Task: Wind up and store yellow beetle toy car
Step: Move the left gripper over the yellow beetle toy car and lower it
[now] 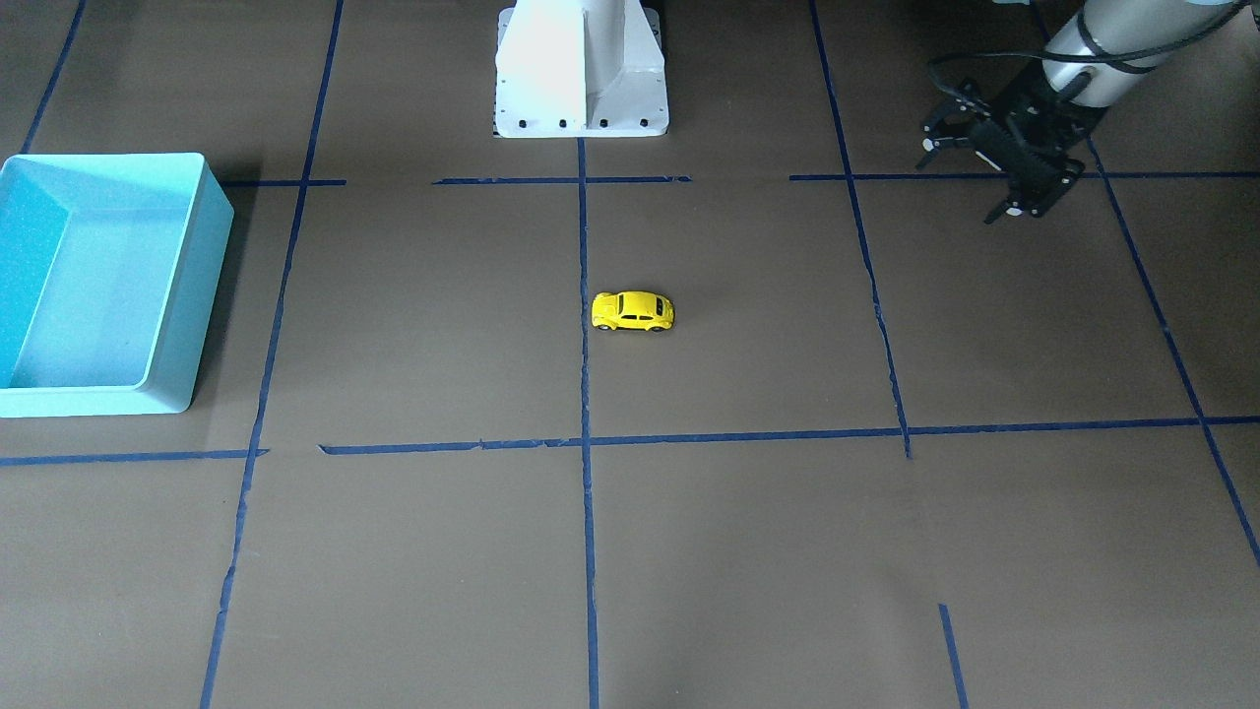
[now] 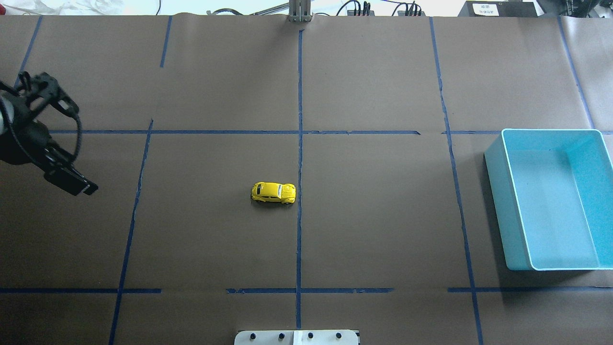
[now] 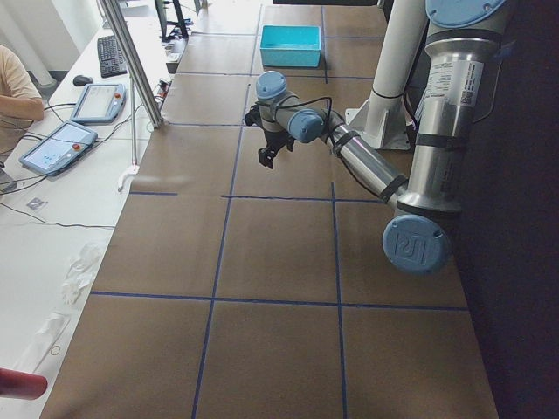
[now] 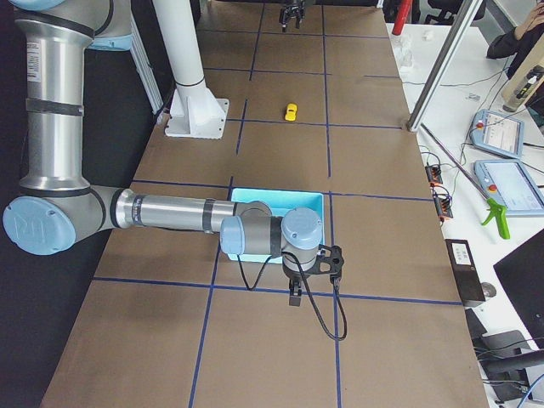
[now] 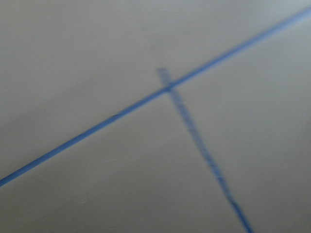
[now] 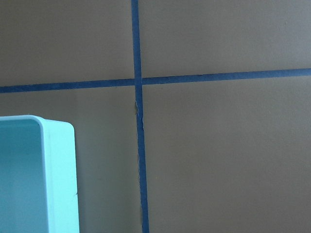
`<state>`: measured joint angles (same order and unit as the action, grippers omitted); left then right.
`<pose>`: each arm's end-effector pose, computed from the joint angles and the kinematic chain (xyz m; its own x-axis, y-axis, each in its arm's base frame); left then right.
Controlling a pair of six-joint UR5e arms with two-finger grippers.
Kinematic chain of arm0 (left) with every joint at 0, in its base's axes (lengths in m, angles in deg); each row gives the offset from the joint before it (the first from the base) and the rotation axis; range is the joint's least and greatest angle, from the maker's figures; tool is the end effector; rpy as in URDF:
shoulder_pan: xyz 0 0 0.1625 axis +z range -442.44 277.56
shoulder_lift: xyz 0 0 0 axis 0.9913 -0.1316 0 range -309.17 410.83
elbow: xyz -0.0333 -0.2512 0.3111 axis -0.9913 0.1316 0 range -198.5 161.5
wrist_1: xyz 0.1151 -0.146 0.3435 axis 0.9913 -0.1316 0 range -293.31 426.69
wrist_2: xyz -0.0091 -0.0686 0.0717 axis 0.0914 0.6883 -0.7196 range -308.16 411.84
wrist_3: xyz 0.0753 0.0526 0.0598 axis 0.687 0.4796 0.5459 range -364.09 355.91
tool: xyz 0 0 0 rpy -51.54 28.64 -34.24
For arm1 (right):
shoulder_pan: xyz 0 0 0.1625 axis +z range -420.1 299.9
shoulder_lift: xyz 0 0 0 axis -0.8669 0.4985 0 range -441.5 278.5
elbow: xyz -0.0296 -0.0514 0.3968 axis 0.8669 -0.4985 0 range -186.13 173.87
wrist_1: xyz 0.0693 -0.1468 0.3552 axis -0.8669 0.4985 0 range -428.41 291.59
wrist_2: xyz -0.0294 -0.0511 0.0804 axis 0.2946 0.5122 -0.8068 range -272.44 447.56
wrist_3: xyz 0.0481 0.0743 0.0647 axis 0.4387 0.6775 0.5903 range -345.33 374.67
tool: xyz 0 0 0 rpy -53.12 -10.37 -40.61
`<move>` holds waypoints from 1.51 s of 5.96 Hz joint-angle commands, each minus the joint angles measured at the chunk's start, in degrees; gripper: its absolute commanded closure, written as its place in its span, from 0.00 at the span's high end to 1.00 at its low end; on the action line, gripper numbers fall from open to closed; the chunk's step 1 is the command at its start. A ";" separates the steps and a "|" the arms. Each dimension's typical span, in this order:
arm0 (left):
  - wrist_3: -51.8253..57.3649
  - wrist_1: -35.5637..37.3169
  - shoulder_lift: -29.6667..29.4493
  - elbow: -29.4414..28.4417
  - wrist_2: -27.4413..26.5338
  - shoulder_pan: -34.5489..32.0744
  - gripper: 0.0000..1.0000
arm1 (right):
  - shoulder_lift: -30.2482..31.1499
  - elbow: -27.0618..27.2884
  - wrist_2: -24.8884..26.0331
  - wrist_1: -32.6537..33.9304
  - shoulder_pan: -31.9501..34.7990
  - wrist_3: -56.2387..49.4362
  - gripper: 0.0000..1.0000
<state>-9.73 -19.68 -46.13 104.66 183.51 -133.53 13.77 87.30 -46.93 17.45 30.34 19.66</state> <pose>0.2407 -0.3945 0.3308 0.3809 0.7116 -0.5904 -0.4699 0.6989 0.5393 0.0597 -0.4323 0.6479 0.7101 0.0644 0.7011 -0.0697 0.9973 -0.0210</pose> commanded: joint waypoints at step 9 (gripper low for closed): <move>16.80 21.40 -43.53 -26.63 -32.66 26.89 1.00 | 0.00 0.17 -0.15 0.00 0.00 -0.51 1.00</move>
<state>4.97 0.06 -85.98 80.90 155.44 -109.67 13.77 87.47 -47.08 17.45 30.34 19.15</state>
